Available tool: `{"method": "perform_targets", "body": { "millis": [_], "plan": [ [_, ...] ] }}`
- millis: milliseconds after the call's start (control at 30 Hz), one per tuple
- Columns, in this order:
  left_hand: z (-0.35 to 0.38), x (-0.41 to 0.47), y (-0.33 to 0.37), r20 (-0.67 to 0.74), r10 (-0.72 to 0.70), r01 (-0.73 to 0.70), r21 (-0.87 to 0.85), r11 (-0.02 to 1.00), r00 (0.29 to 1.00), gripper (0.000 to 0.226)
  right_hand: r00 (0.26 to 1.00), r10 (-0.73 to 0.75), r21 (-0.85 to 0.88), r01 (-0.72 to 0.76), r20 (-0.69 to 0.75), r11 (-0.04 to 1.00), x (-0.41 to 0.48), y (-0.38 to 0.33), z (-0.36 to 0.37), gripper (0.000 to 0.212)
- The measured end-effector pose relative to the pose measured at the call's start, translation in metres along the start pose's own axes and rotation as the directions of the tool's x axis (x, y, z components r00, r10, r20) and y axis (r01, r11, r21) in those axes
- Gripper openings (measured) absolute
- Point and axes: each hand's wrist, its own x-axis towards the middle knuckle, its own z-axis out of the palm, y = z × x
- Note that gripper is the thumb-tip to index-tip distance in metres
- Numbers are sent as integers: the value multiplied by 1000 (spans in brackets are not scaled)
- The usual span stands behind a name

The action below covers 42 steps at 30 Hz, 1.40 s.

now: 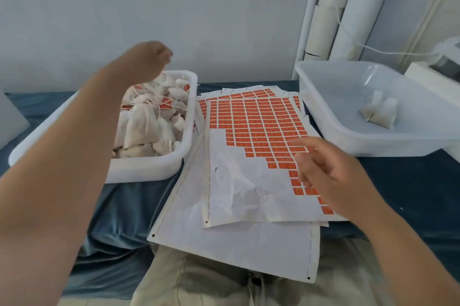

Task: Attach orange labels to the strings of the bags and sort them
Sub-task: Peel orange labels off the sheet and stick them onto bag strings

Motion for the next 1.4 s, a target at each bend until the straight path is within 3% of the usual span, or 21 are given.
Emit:
{"method": "perform_targets", "body": {
  "millis": [133,200,300,433,600,700,767,833,900,1000,1100,1267,1333,1400],
  "plan": [
    [-2,-40,56,-95,226,-238,-148,960,970,23,982,66,-48,-76,-178,996,1,6,-33,32],
    [8,-73,85,-86,374,-384,-228,895,923,18,953,93,-46,-111,-288,993,1,16,-47,28],
    [37,-117,115,-35,500,-488,-288,824,865,16,890,124,-17,-146,-439,989,0,31,-65,25],
    [105,-162,131,178,523,-478,-244,844,834,18,807,157,37,-166,-570,985,1,46,-82,22],
    [191,-226,113,375,389,-337,-199,920,841,50,707,252,146,-208,-661,967,7,57,-100,17],
    [208,-236,99,392,384,-373,-107,922,836,64,763,309,89,-316,-568,944,28,61,-115,12],
    [208,-234,93,372,384,-373,-105,922,845,66,855,359,-70,-412,-373,909,50,66,-124,12],
    [207,-232,90,369,384,-365,-123,923,846,66,886,438,-288,-463,-149,838,76,73,-128,18],
    [207,-232,89,364,381,-365,-113,924,850,67,862,507,-449,-461,-22,765,100,74,-124,30],
    [210,-233,87,356,376,-368,-93,925,855,68,777,624,-477,-518,84,710,131,74,-112,48],
    [212,-233,86,361,370,-362,-93,927,856,68,675,710,-529,-535,201,658,148,82,-105,26],
    [214,-233,84,364,370,-354,-113,928,855,66,744,630,-735,-298,220,609,156,87,-94,15],
    [215,-233,84,361,373,-360,-108,927,854,66,688,692,-753,-331,220,569,156,85,-102,14],
    [216,-233,84,353,373,-362,-100,927,858,65,585,778,-782,-367,227,504,152,82,-111,21]
  ]
}}
